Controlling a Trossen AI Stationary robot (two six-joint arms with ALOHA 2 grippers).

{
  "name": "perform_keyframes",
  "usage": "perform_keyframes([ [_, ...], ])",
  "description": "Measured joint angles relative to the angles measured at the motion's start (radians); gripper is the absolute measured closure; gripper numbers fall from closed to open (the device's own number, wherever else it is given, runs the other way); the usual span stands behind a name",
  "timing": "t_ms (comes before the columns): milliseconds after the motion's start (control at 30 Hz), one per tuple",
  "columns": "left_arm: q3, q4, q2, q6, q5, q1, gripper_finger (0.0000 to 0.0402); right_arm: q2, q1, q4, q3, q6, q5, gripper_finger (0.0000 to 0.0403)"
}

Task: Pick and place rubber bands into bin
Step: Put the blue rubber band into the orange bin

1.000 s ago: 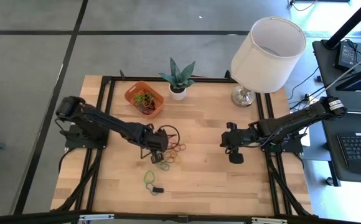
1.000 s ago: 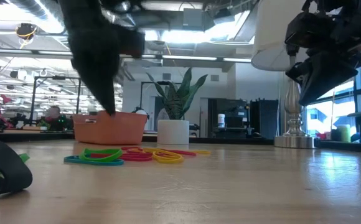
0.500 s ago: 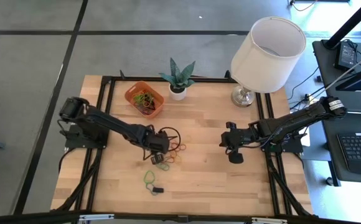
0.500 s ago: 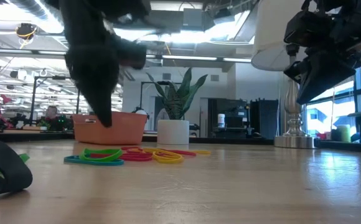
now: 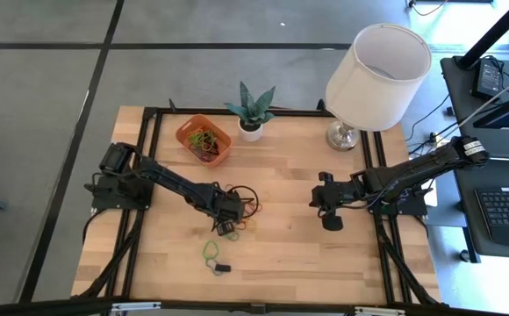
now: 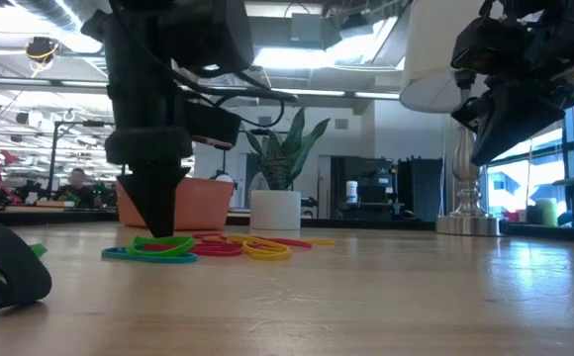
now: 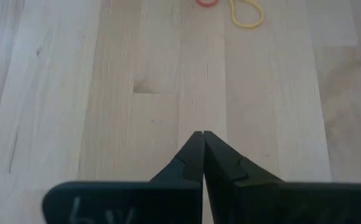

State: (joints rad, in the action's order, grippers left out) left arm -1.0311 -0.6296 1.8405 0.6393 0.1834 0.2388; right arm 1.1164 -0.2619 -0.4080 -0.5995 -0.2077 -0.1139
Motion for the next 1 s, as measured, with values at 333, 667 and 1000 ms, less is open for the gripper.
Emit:
perform_keyframes([
  [333,-0.069,-0.122,-0.143,0.012,0.044,0.01,0.0399,0.0,0.0,0.004,0.0,0.005,0.0,0.0395],
  [667,-0.151,-0.157,-0.299,0.018,0.15,0.033,0.0399,0.0,0.0,0.018,0.0,0.036,-0.024,0.0395],
  [1000,-0.194,-0.158,-0.402,-0.019,0.262,0.051,0.04,0.001,0.004,0.057,0.0,0.06,-0.035,0.0395],
])
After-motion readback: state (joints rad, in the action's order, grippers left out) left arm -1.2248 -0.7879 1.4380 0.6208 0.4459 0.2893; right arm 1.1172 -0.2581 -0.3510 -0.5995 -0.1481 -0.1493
